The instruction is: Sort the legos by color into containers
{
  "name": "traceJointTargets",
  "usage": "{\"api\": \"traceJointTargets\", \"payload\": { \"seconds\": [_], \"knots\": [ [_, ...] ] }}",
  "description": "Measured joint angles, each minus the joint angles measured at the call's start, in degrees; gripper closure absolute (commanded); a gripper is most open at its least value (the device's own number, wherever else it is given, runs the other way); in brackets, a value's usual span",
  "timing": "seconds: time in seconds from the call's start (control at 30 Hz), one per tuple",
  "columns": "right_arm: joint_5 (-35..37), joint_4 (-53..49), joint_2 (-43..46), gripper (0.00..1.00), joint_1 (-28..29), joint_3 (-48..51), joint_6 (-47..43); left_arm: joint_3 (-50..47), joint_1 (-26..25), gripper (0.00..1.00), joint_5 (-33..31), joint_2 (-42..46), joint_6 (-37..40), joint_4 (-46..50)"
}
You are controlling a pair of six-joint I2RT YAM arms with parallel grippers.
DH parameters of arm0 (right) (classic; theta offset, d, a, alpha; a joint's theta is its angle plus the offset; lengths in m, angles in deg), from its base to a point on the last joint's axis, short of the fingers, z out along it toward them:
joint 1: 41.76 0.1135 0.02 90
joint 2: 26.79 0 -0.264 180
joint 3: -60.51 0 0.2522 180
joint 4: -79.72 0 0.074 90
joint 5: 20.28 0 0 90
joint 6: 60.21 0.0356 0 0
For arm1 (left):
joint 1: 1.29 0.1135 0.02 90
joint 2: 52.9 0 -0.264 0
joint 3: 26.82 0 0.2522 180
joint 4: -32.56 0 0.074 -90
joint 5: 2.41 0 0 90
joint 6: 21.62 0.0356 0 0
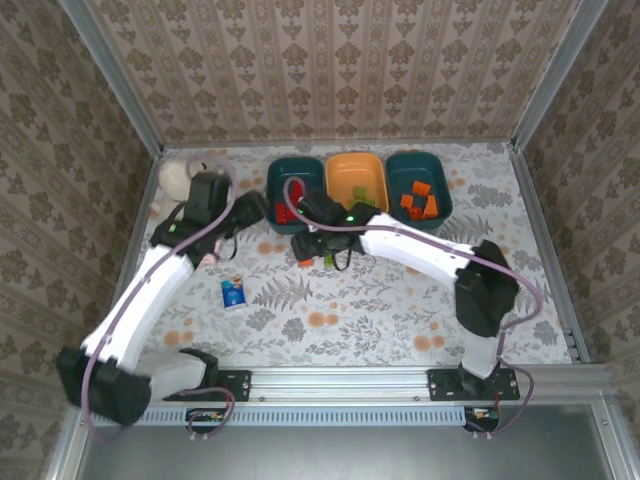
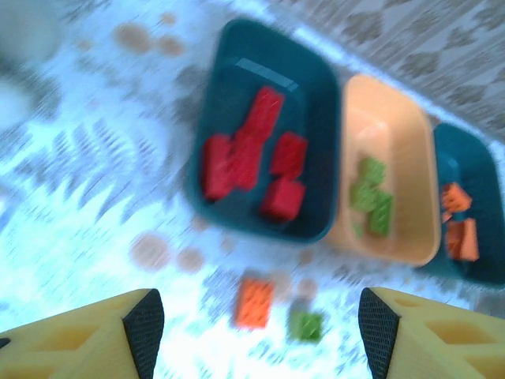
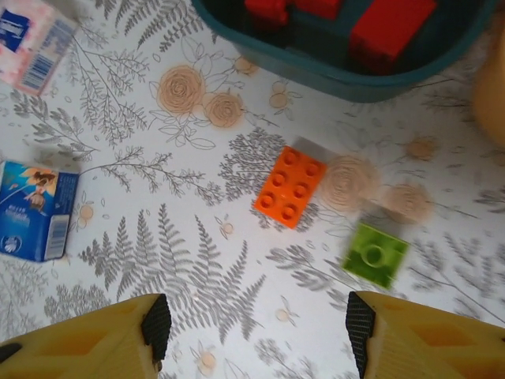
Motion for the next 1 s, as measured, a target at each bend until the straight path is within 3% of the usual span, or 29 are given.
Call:
{"api": "traceJointTargets", "payload": {
  "seconds": [0.17,0.37,0.57,1.0],
  "knots": [
    [2.2,-6.2,-10.0,0.38,1.8,-9.8,6.4,-10.6,1.7,0.30,1.4,18.5,-1.2,6.3],
    [4.4,-11.1,-17.6,0.38,2.0,-17.4,11.7,-16.0,1.9,0.30,4.6,32.0,-2.4,10.6],
    [6.2,-14.5,-22.1,0.38,2.0,-21.8,15.3,-17.4,1.9,0.30,6.7,37.0,-4.2,11.8],
    [7.3,-16.9,-28.3,0.43,1.7,-26.6,19.8,-17.4,1.9,0.32,8.9,38.6,-5.3,12.9]
  ]
}}
